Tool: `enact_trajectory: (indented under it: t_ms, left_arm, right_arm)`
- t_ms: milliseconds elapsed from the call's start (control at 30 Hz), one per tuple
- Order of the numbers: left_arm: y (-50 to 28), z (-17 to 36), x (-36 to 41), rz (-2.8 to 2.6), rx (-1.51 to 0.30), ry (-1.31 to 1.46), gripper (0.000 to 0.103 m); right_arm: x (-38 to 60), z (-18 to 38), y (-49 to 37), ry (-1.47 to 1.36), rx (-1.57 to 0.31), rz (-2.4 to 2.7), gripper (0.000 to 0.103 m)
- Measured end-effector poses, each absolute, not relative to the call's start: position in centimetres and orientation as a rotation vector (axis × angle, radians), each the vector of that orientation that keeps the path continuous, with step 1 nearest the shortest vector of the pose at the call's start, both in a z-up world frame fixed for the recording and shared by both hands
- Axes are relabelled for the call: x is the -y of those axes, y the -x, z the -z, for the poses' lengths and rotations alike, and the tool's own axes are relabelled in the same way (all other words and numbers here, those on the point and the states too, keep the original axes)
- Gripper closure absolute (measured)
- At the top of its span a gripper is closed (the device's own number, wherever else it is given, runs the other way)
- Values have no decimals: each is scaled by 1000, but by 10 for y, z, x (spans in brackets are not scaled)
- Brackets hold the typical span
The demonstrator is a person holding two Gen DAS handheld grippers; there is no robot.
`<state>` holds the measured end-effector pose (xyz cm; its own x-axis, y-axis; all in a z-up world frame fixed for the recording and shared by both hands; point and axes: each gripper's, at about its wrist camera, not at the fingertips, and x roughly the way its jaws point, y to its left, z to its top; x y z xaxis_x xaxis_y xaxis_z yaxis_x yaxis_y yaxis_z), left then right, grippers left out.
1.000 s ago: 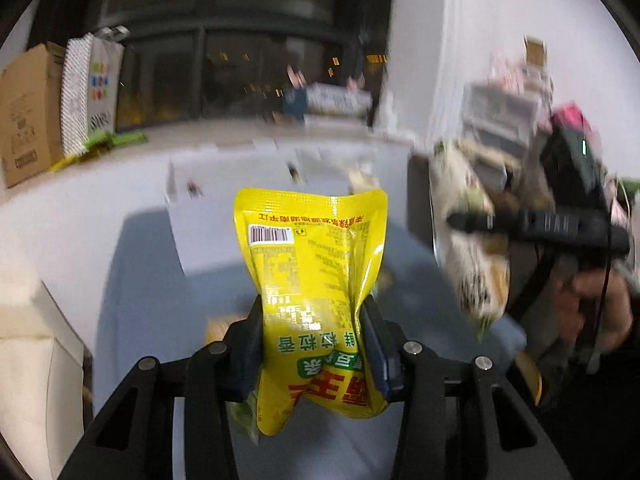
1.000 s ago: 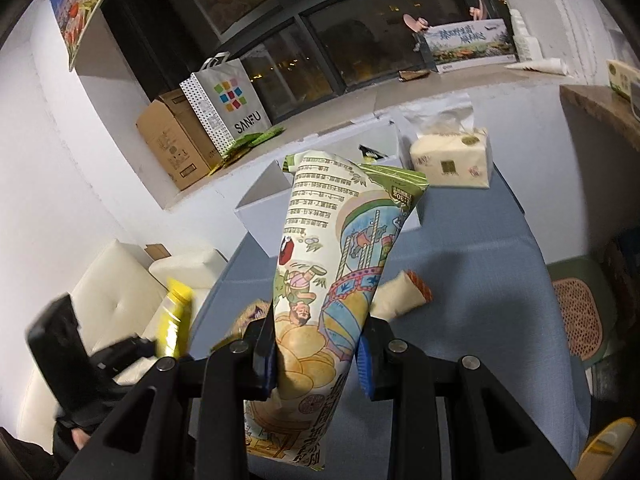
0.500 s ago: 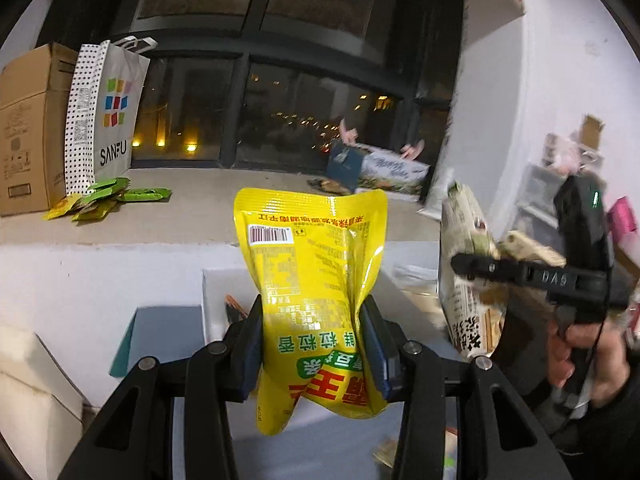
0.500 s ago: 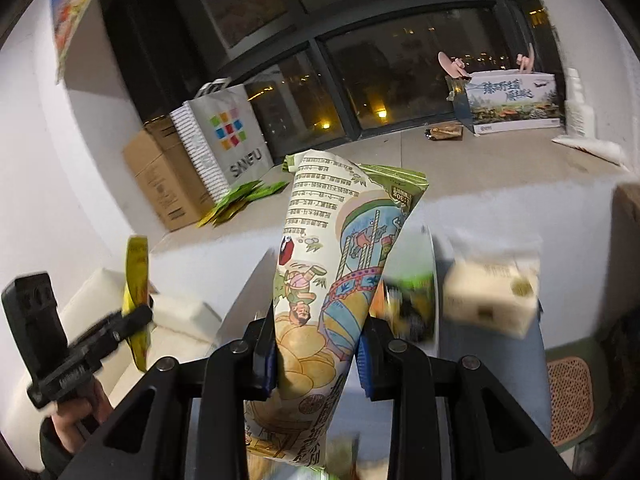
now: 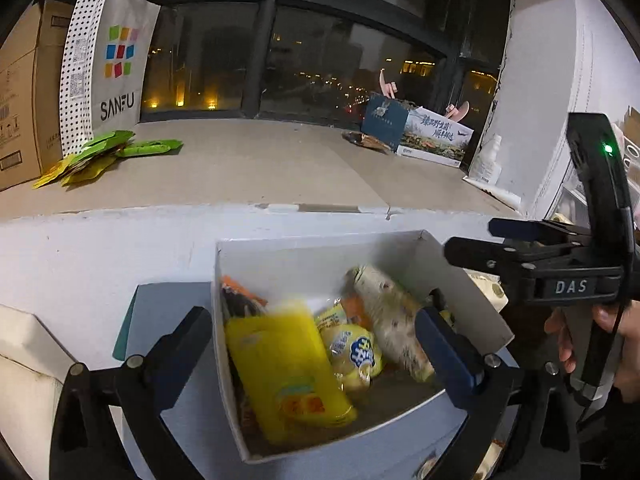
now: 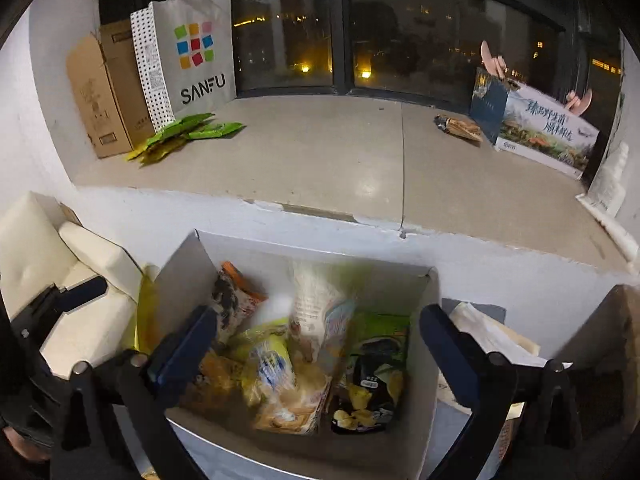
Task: Organize snacks
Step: 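Drop the printed bread bag and yellow pouch into the white box with both tools, then withdraw both tools from the box back over the remaining snacks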
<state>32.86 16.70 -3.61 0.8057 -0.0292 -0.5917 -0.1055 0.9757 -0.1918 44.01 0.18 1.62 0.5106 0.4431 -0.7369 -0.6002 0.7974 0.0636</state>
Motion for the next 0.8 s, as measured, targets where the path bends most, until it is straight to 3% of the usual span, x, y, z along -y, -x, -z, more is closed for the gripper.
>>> enact_trajectory:
  t_ms: [300, 800]
  left_arm:
    - [-272, 6, -156, -34, -545, 184, 0]
    - [-126, -15, -78, 45, -440, 100, 0]
  right_arm:
    - [32, -47, -397, 125, -722, -669, 0]
    - [120, -72, -254, 50, -567, -764, 0]
